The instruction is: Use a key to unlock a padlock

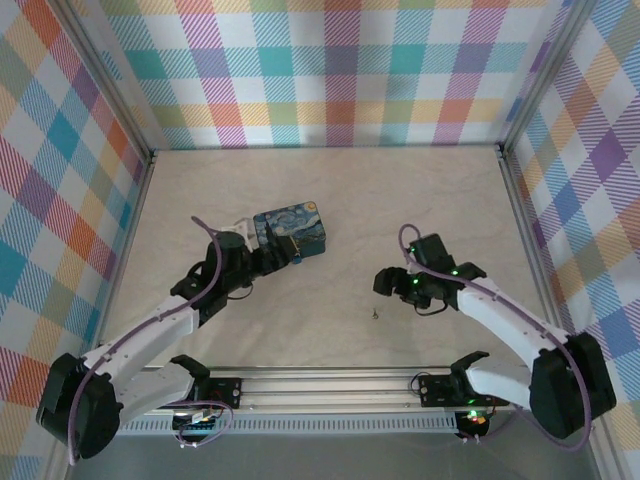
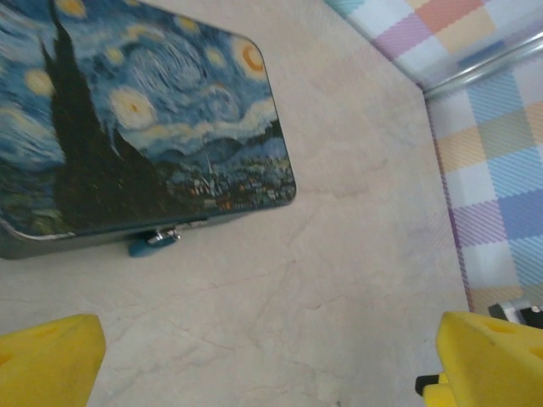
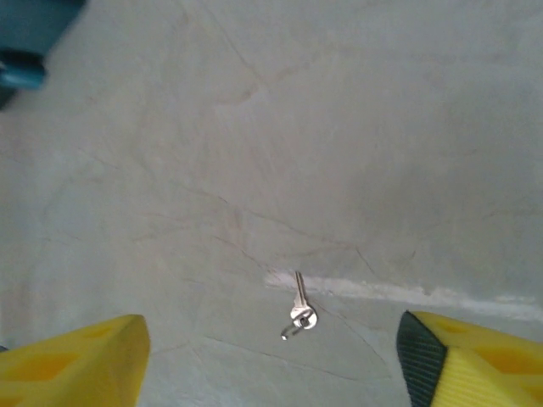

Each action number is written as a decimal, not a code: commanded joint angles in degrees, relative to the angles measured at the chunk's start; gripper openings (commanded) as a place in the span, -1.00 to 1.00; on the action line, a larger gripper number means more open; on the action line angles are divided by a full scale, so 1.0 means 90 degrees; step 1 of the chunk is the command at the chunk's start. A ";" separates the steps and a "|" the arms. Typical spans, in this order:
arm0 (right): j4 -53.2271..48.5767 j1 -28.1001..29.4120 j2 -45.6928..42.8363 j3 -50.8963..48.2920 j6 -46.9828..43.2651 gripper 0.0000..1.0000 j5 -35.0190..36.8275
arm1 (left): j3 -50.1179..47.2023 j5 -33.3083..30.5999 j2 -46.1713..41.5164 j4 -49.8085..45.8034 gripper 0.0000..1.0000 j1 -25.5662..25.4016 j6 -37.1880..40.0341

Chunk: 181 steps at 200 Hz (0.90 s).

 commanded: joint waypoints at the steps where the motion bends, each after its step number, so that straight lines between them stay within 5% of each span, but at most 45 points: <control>1: -0.0350 0.0365 0.0422 0.0081 0.0281 0.42 0.0268 | 0.0144 -0.0318 0.0281 0.0360 1.00 -0.0287 -0.0186; 92: -0.0778 0.1409 0.1814 0.0842 0.0013 -0.08 0.1065 | 0.0382 -0.0511 0.0646 0.0385 1.00 -0.0639 -0.0129; 181: -0.0930 0.1721 0.2319 0.1141 0.0054 -0.27 0.1223 | 0.0371 -0.0591 0.0574 0.0275 1.00 -0.0649 -0.0126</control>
